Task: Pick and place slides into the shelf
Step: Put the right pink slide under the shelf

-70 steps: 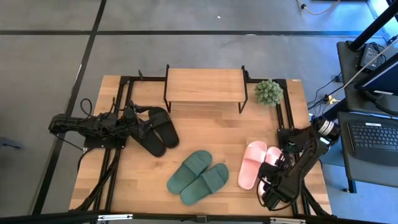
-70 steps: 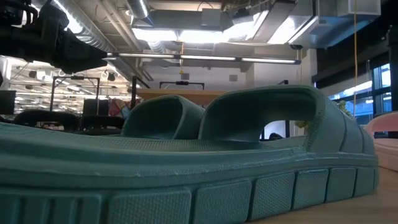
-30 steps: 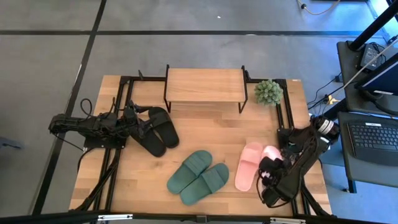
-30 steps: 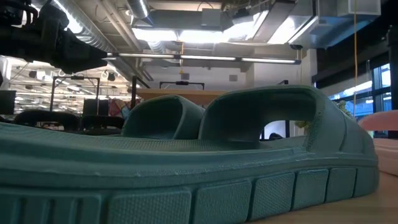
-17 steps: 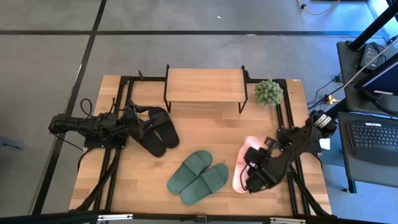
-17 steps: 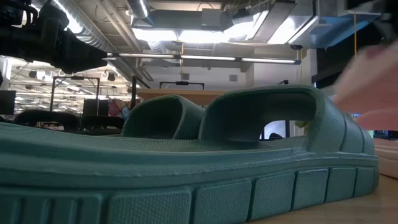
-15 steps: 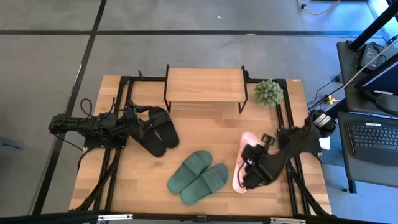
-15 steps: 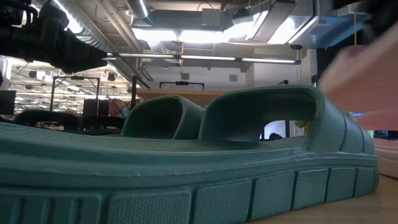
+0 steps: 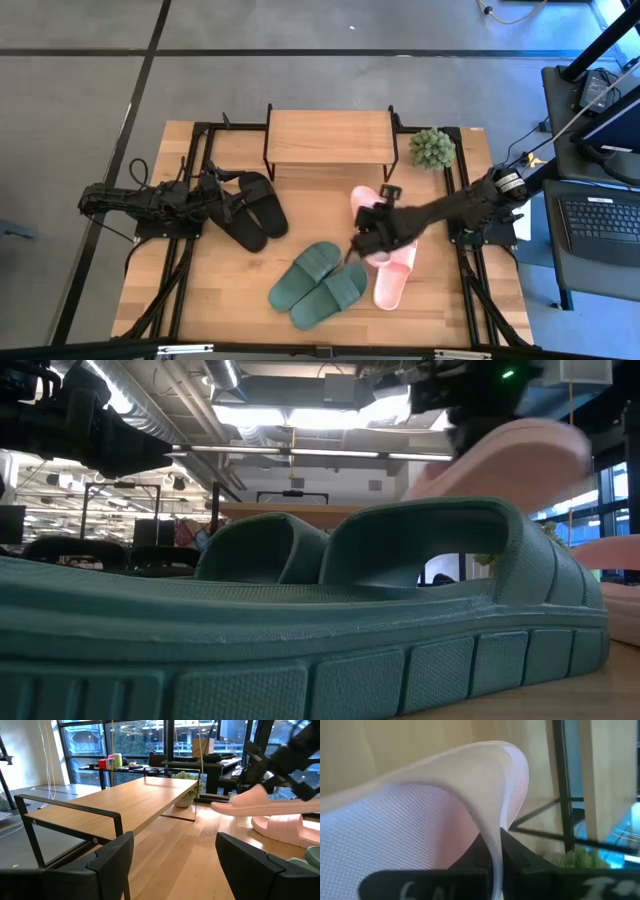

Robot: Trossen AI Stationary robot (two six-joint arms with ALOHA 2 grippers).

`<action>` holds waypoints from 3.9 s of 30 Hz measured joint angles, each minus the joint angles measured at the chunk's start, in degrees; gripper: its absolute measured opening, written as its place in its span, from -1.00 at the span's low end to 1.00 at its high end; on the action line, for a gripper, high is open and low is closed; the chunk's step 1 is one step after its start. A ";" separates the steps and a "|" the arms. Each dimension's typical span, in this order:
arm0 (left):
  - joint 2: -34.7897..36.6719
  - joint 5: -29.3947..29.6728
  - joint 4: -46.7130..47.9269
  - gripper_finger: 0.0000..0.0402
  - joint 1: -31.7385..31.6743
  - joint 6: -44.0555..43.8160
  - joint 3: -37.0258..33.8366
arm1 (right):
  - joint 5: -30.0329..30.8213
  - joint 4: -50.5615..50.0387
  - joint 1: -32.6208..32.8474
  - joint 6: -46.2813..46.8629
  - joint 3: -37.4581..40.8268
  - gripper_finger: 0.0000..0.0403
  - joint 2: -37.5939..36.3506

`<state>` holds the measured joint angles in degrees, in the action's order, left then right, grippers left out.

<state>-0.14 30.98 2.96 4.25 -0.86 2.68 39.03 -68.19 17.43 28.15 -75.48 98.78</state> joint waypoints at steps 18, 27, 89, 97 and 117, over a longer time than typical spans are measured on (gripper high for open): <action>0.00 -0.01 0.00 0.36 -0.02 0.02 0.00 | 0.01 22.65 -15.28 -12.23 13.85 -0.94 0.07; 0.00 -0.02 0.00 0.36 -0.02 0.02 0.02 | 0.28 34.37 -20.36 -19.47 20.36 -0.94 0.00; 0.00 0.00 0.00 0.36 -0.02 0.02 0.00 | -3.08 35.91 -19.93 -8.81 23.06 0.13 0.02; 0.00 0.00 0.01 0.36 -0.02 0.00 0.01 | -3.30 35.80 -18.54 -8.62 23.10 0.13 -3.26; 0.00 0.00 0.00 0.36 0.00 -0.02 0.00 | -26.92 32.40 -13.27 -9.22 23.10 0.13 -14.91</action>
<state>-0.14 30.98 2.96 4.25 -0.89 2.68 12.11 -35.79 4.17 18.93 -52.38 83.87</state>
